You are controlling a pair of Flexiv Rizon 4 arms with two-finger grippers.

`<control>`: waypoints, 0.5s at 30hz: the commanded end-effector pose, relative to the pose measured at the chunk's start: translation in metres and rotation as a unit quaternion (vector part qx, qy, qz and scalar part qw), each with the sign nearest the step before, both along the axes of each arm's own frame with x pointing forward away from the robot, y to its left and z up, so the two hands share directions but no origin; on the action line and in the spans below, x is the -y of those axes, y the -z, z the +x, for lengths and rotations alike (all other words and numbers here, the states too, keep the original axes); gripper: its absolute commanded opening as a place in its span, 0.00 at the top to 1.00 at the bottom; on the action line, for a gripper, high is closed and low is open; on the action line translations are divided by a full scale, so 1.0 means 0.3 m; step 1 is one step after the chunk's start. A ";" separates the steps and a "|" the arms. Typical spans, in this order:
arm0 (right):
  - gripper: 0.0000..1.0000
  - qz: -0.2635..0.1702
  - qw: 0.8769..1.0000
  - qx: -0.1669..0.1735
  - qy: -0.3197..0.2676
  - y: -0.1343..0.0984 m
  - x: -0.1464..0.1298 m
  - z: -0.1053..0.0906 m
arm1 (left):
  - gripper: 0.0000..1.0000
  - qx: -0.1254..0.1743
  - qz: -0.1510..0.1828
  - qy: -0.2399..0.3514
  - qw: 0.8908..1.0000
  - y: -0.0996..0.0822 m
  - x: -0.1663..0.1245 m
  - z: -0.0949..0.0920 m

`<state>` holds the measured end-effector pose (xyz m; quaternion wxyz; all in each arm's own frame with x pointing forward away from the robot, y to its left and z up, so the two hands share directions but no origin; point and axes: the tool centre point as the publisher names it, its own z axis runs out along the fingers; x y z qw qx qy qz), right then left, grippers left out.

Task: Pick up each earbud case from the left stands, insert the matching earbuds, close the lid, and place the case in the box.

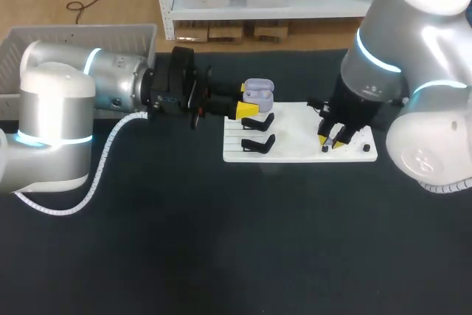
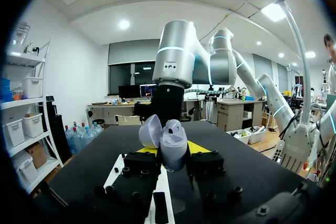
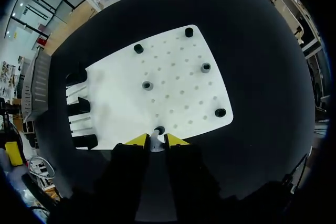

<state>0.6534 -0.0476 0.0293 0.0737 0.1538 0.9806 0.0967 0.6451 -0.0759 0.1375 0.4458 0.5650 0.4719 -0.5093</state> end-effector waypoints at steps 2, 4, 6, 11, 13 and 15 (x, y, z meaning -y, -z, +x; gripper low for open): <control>1.00 0.003 1.000 -0.002 0.003 -0.136 0.031 -0.048 | 1.00 0.000 0.001 0.001 1.000 0.001 0.001 0.003; 1.00 0.010 1.000 -0.005 0.007 -0.180 0.040 -0.056 | 1.00 0.000 0.001 0.001 1.000 0.001 0.001 0.003; 1.00 0.013 1.000 -0.005 0.010 -0.232 0.050 -0.064 | 1.00 0.000 0.001 0.001 1.000 0.001 0.001 0.003; 1.00 0.015 1.000 0.000 0.005 -0.382 0.045 -0.085 | 1.00 0.000 0.001 0.001 1.000 0.001 0.001 0.003; 1.00 0.030 0.999 -0.005 -0.010 -0.443 0.033 -0.090 | 1.00 0.000 0.001 0.001 1.000 0.001 0.001 0.003; 1.00 0.049 0.998 -0.013 -0.025 -0.498 0.018 -0.092 | 1.00 0.000 0.001 0.001 1.000 0.001 0.001 0.003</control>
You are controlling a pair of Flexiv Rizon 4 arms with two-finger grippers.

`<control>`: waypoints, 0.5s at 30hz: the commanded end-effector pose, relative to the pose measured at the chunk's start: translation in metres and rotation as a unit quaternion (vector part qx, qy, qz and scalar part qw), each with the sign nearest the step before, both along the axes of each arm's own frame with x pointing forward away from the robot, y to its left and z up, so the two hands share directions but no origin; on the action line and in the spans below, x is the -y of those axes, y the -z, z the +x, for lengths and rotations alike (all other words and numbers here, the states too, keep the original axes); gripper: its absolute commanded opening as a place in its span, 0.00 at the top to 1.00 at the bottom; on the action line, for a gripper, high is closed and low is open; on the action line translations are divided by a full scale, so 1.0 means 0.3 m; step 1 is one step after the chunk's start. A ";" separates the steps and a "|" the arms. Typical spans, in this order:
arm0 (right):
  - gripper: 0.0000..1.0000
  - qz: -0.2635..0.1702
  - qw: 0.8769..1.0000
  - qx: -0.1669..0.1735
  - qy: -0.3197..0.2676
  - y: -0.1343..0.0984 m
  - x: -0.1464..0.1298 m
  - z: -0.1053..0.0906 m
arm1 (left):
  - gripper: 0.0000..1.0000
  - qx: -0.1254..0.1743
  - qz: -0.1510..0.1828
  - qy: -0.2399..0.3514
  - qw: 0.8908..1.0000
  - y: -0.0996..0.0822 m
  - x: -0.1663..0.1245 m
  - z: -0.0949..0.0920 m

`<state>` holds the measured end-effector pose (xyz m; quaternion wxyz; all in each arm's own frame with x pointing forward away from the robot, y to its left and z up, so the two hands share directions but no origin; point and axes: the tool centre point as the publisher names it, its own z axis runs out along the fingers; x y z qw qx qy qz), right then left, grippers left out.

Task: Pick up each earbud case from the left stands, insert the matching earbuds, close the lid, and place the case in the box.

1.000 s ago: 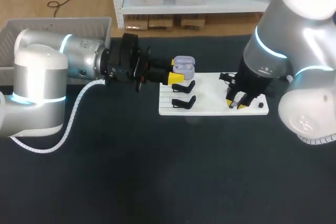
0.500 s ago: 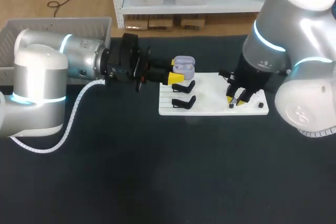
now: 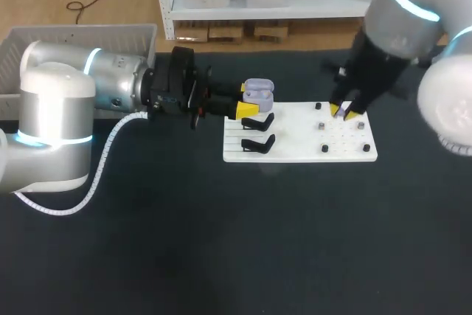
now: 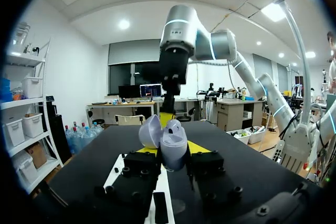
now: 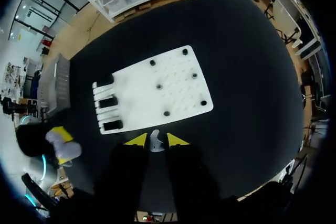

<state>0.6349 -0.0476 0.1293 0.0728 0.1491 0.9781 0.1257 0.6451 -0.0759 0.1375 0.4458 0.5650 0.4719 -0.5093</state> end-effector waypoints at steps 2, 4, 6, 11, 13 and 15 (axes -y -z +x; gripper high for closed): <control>1.00 0.029 0.999 -0.018 -0.033 -0.211 -0.001 -0.032 | 1.00 0.000 0.001 0.001 1.000 0.001 0.001 0.003; 1.00 0.026 0.998 -0.017 -0.046 -0.254 -0.026 -0.033 | 1.00 0.000 0.001 0.001 1.000 0.001 0.001 0.003; 1.00 0.018 0.998 -0.017 -0.062 -0.298 -0.056 -0.034 | 1.00 0.000 0.001 0.001 1.000 0.001 0.001 0.003; 1.00 -0.009 0.994 -0.013 -0.106 -0.392 -0.151 -0.040 | 1.00 0.000 0.001 0.001 1.000 0.001 0.001 0.003; 1.00 -0.017 0.992 -0.015 -0.121 -0.412 -0.194 -0.044 | 1.00 0.000 0.001 0.001 1.000 0.001 0.001 0.003; 1.00 -0.024 0.990 -0.015 -0.138 -0.422 -0.232 -0.043 | 1.00 0.000 0.001 0.001 1.000 0.001 0.001 0.003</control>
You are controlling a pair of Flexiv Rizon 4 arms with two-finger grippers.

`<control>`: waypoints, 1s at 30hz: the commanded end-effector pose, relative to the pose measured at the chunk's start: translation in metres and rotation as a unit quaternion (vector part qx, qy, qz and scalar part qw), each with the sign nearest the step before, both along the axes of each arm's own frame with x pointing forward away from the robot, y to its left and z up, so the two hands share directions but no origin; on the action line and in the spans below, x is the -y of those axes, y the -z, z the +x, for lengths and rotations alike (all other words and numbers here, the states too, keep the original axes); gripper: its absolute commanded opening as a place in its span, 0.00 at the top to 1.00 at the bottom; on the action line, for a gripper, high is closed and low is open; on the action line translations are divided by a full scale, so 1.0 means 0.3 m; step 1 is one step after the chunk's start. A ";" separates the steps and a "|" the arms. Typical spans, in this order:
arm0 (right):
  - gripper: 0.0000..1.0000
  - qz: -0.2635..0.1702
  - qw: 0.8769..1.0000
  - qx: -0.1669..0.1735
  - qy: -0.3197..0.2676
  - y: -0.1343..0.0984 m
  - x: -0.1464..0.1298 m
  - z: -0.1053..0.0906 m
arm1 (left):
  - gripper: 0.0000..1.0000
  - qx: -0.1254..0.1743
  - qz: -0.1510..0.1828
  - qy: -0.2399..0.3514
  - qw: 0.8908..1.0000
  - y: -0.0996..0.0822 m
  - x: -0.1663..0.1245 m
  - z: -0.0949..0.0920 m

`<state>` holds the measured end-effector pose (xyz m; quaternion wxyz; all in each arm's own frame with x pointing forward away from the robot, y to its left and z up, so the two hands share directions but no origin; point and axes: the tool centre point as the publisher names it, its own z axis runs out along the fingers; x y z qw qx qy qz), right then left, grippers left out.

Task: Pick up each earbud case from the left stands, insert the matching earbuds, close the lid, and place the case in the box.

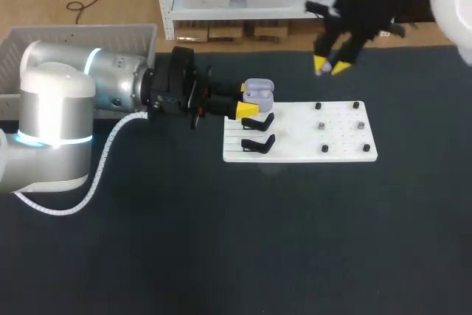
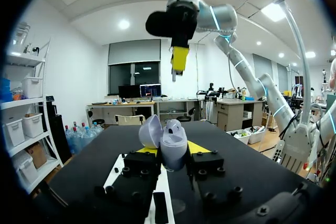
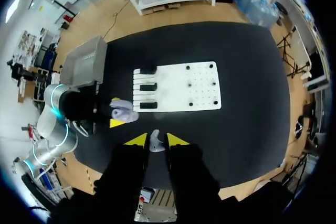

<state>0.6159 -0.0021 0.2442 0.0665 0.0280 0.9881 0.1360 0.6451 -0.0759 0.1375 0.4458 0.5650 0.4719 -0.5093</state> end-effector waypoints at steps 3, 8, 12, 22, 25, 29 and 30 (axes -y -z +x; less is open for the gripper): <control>1.00 -0.035 0.999 -0.024 -0.034 -0.035 -0.131 0.025 | 1.00 0.000 0.001 0.001 1.000 0.001 0.001 0.003; 1.00 -0.032 0.997 -0.029 -0.062 -0.017 -0.205 0.026 | 1.00 0.000 0.001 0.001 1.000 0.001 0.001 0.003; 1.00 -0.031 0.997 -0.031 -0.070 0.003 -0.239 0.033 | 1.00 0.000 0.001 0.001 1.000 0.001 0.001 0.003; 1.00 -0.031 0.997 -0.031 -0.070 0.003 -0.239 0.033 | 1.00 0.000 0.001 0.001 1.000 0.001 0.001 0.003; 1.00 -0.031 0.997 -0.031 -0.070 0.003 -0.239 0.033 | 1.00 0.000 0.001 0.001 1.000 0.001 0.001 0.003; 1.00 -0.049 0.994 -0.028 -0.089 -0.003 -0.252 0.037 | 1.00 0.000 0.001 0.001 1.000 0.001 0.001 0.003; 1.00 -0.054 0.994 -0.027 -0.096 -0.003 -0.256 0.034 | 1.00 0.000 0.001 0.001 1.000 0.001 0.001 0.003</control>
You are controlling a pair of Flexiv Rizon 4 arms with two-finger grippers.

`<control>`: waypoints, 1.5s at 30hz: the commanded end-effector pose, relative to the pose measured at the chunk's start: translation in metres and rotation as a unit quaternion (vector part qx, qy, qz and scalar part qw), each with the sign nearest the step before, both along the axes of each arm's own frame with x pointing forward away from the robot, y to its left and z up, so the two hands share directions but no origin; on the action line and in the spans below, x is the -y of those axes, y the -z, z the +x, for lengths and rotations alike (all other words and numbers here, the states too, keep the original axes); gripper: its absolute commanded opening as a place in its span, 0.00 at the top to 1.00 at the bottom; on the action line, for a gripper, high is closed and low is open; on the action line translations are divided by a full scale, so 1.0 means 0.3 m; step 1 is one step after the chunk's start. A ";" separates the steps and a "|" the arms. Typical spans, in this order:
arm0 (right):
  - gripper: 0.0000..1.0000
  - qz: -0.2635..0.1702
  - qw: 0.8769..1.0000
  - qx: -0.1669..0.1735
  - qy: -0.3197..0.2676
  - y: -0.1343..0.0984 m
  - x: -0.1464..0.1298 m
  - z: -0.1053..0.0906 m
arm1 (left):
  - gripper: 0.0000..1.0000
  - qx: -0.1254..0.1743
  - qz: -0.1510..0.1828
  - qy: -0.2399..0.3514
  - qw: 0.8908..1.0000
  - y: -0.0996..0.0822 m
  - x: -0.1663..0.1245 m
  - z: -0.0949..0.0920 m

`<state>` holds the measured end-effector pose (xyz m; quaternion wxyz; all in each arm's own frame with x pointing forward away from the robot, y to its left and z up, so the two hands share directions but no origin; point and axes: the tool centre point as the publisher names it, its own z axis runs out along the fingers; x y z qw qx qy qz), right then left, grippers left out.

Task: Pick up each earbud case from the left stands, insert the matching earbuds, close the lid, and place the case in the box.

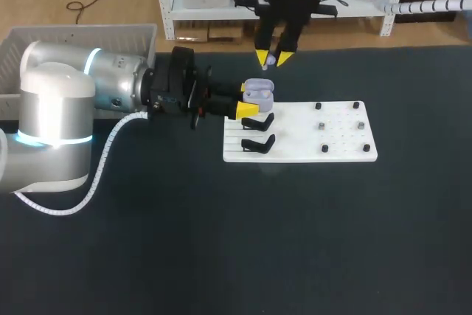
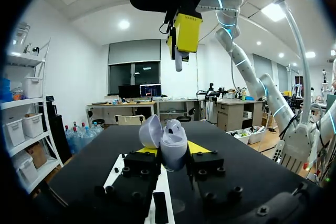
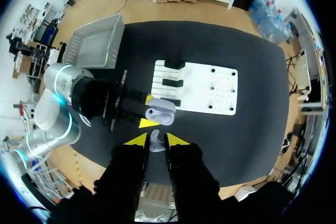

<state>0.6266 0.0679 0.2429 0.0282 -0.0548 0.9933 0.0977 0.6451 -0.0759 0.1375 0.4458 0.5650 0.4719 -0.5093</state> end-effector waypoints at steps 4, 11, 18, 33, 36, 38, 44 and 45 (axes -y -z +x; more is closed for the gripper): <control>1.00 -0.019 0.999 0.001 -0.039 0.009 -0.039 -0.012 | 1.00 0.000 0.001 0.001 1.000 0.001 0.001 0.003; 1.00 -0.016 0.997 0.001 -0.073 0.045 -0.068 -0.021 | 1.00 0.000 0.001 0.001 1.000 0.001 0.001 0.003; 1.00 -0.015 0.995 -0.010 -0.102 0.097 -0.080 -0.022 | 1.00 0.000 0.001 0.001 1.000 0.001 0.001 0.003; 1.00 -0.020 0.994 -0.023 -0.110 0.146 -0.075 -0.015 | 1.00 0.000 0.001 0.001 1.000 0.001 0.001 0.003; 1.00 -0.024 0.993 -0.025 -0.111 0.151 -0.078 -0.013 | 1.00 0.000 0.001 0.001 1.000 0.001 0.001 0.003; 1.00 -0.028 0.993 -0.024 -0.110 0.156 -0.079 -0.009 | 1.00 0.000 0.001 0.001 1.000 0.001 0.001 0.003; 1.00 -0.033 0.993 -0.025 -0.107 0.172 -0.081 0.001 | 1.00 0.000 0.001 0.001 1.000 0.001 0.001 0.003; 1.00 -0.033 0.993 -0.025 -0.106 0.174 -0.080 0.003 | 1.00 0.000 0.001 0.001 1.000 0.001 0.001 0.003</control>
